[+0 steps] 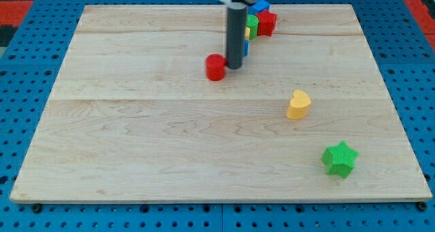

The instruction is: Move the yellow heart parallel to the bottom of the blue triangle

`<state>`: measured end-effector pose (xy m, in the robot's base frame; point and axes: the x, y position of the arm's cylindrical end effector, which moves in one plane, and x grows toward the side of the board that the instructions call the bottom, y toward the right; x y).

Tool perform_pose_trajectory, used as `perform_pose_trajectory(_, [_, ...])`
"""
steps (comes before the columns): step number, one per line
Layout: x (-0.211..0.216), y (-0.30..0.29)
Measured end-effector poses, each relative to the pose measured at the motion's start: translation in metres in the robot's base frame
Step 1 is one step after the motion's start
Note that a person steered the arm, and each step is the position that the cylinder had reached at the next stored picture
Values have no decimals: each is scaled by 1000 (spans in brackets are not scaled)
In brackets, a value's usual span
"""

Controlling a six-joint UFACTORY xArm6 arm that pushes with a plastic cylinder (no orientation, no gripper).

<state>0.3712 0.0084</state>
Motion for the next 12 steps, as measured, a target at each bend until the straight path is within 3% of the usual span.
perform_pose_trajectory(1, [2, 6])
perform_pose_trajectory(2, [-28, 65])
perform_pose_trajectory(3, [-42, 163])
perform_pose_trajectory(4, [-28, 184])
perform_pose_trajectory(5, [-1, 193])
perform_pose_trajectory(7, [37, 153])
perform_pose_trajectory(8, [43, 177])
perform_pose_trajectory(9, [68, 143])
perform_pose_trajectory(11, [70, 136])
perform_pose_trajectory(12, [73, 161])
